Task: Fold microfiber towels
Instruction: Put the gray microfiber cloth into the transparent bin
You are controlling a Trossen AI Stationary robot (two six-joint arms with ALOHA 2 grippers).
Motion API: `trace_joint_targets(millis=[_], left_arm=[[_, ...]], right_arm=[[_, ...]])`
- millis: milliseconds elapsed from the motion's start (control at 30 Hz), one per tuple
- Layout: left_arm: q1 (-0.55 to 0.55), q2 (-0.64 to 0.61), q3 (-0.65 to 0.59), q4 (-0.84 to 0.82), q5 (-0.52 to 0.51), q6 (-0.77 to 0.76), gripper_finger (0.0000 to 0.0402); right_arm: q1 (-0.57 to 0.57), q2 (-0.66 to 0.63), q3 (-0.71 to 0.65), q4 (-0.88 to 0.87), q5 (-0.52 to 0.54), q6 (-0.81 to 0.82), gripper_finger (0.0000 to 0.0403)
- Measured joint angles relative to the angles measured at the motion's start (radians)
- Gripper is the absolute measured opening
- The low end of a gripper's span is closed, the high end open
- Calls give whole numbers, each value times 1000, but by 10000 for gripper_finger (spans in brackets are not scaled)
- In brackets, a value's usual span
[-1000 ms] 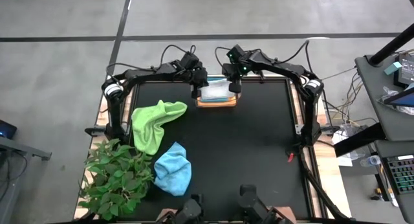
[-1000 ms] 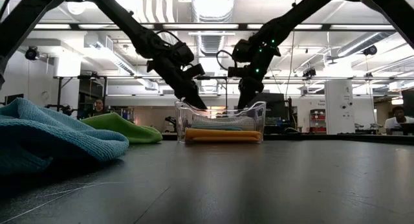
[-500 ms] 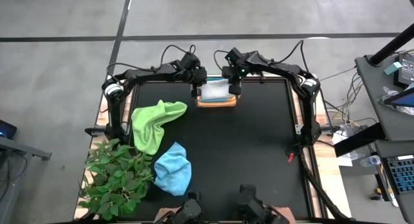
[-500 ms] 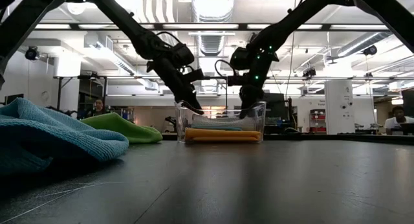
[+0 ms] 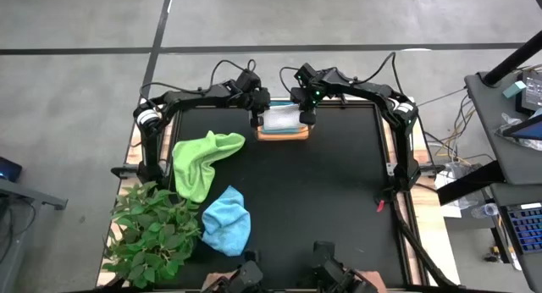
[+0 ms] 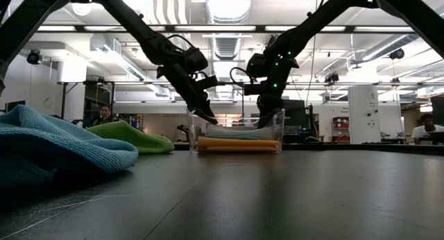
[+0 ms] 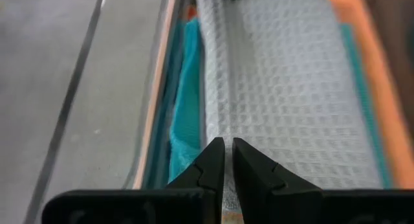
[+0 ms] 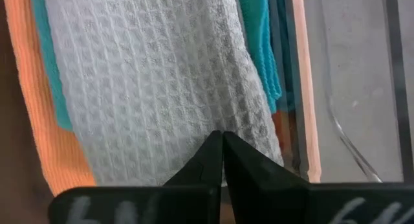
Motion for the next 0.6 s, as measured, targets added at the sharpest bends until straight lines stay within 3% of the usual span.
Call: trace_joint_targets(millis=[600], left_arm=[[-6, -20, -21, 78, -38, -28, 17]], right_arm=[[0, -47, 0, -13, 24, 17, 9]])
